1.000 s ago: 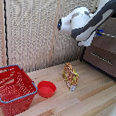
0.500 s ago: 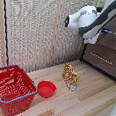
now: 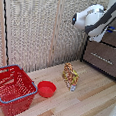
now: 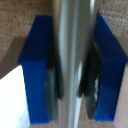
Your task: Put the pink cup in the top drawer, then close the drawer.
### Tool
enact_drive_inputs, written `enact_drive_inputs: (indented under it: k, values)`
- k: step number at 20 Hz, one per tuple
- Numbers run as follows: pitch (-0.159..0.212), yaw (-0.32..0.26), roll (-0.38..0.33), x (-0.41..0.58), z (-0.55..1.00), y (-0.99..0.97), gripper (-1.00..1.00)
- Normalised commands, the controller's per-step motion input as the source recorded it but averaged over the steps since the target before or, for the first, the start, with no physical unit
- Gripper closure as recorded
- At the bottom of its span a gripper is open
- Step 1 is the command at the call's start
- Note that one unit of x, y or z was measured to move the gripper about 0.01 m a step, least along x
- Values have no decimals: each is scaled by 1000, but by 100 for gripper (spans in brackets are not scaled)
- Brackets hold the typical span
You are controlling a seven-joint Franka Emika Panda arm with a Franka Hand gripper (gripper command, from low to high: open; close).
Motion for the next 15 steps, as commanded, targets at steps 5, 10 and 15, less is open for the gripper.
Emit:
enact_drive_inputs:
  k: [5,10,15]
  values:
    - [-27,-17,-3,31,11,43,-100]
    - [0,-79,-3,252,-22,217,-100]
    - [10,-114,-7,323,-181,526,-100]
